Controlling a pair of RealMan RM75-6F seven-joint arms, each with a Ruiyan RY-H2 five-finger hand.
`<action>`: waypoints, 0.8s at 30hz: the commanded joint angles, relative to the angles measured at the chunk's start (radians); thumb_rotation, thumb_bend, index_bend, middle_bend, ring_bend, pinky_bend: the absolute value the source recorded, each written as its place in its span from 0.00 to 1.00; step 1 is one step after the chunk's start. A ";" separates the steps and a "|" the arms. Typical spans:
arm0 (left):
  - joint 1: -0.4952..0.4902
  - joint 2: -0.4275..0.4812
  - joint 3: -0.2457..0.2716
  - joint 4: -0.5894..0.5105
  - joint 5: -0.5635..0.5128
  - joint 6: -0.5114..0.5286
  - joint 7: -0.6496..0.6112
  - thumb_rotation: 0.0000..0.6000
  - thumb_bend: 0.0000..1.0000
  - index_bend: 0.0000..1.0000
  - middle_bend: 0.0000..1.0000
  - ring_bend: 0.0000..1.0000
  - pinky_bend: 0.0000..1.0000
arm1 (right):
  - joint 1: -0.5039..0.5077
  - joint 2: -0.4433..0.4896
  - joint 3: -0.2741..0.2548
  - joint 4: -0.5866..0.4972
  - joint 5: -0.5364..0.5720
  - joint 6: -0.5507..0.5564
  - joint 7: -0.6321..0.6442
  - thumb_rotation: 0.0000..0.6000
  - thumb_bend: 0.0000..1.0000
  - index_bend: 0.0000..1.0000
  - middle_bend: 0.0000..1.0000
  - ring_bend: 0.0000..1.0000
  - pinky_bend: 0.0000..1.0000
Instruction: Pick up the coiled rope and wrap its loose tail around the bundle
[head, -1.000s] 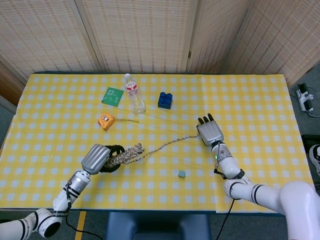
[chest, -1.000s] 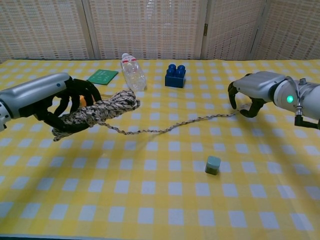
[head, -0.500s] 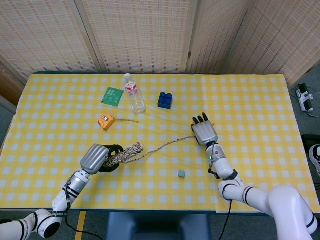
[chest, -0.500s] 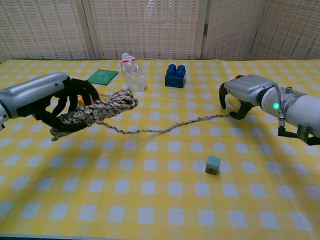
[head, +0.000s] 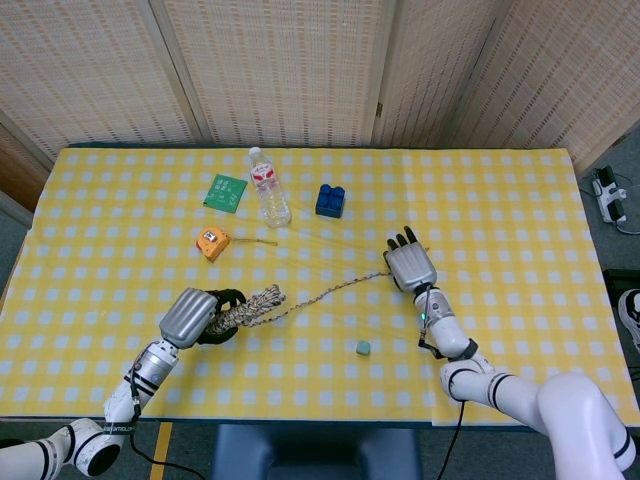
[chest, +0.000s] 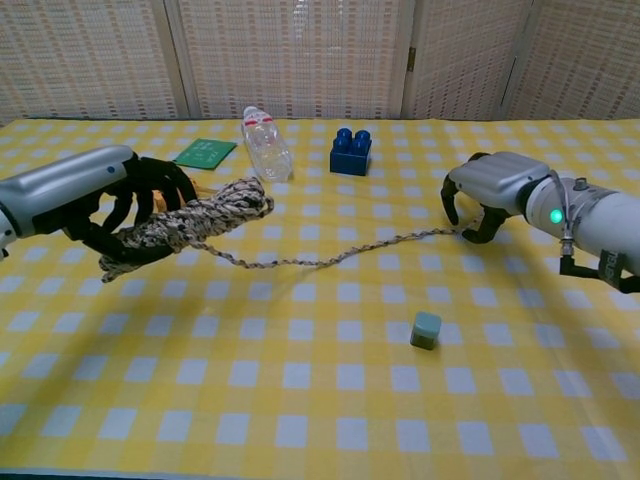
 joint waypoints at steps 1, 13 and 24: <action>0.001 0.002 0.000 -0.001 -0.002 -0.001 0.001 1.00 0.76 0.65 0.64 0.62 0.75 | -0.002 -0.010 0.007 0.015 -0.006 -0.009 0.006 1.00 0.41 0.51 0.24 0.15 0.04; 0.001 0.003 -0.004 -0.001 -0.009 -0.008 0.002 1.00 0.76 0.65 0.64 0.62 0.75 | 0.002 -0.036 0.027 0.060 -0.014 -0.038 0.000 1.00 0.41 0.53 0.25 0.15 0.04; 0.003 0.003 -0.005 0.006 -0.012 -0.010 -0.004 1.00 0.76 0.65 0.64 0.62 0.75 | 0.011 -0.058 0.048 0.096 -0.010 -0.064 -0.010 1.00 0.41 0.55 0.27 0.15 0.04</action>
